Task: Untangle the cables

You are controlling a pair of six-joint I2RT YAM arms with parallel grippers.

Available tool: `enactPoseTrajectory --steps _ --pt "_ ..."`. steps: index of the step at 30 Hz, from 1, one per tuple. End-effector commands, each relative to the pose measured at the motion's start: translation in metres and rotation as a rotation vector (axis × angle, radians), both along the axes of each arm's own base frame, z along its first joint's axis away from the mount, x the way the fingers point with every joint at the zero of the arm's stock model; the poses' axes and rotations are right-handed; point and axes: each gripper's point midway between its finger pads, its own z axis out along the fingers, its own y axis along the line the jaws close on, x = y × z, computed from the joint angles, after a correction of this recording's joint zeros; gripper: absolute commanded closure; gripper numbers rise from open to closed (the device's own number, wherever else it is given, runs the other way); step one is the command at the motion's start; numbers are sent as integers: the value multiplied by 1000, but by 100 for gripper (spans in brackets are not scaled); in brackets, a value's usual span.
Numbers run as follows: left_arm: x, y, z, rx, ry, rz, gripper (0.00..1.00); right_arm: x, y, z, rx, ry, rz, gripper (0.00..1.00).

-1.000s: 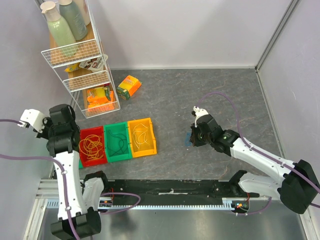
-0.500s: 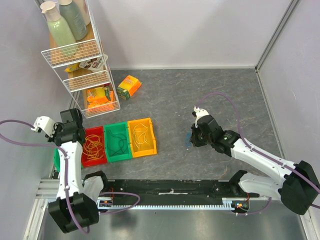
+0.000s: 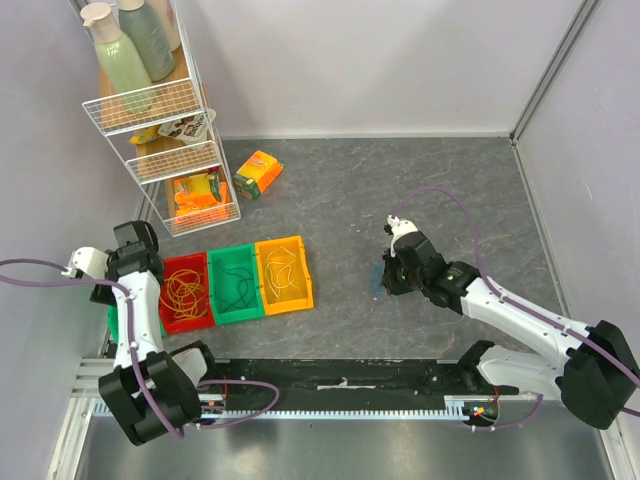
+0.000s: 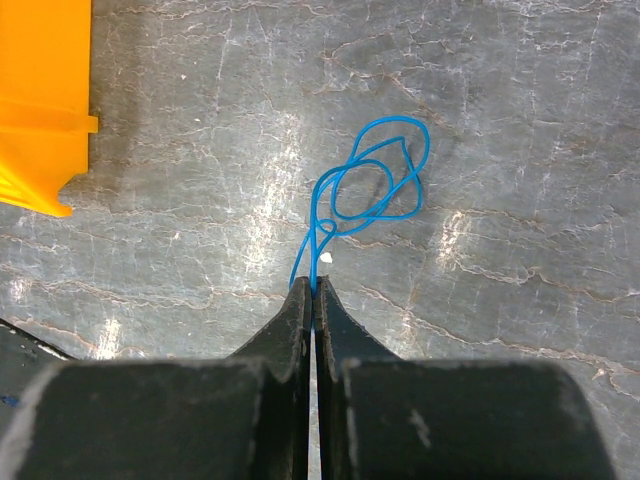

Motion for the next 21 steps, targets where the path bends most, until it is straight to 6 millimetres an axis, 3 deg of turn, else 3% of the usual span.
enactPoseTrajectory --steps 1,3,6,10,13,14,15,19,21 --pt "31 -9 29 -22 -206 -98 24 7 3 2 3 -25 0 100" --pt "57 -28 39 -77 -309 -244 22 7 4 1 3 -23 2 100" --pt "105 -75 66 -144 -449 -580 30 8 7 1 7 -14 4 100" --pt "144 -166 104 -177 -568 -1023 29 9 11 1 27 -11 7 100" --pt "140 -253 120 -300 -722 -1347 26 4 18 -4 48 17 39 100" --pt "130 -288 110 -396 -765 -1487 25 5 20 -4 58 16 38 100" --pt "124 -313 116 -437 -835 -1599 24 -1 28 -2 98 35 74 100" --pt "95 -399 118 -466 -872 -1962 24 -12 49 16 230 32 161 100" --pt "81 -431 113 -431 -822 -2106 24 -16 57 31 286 4 217 100"
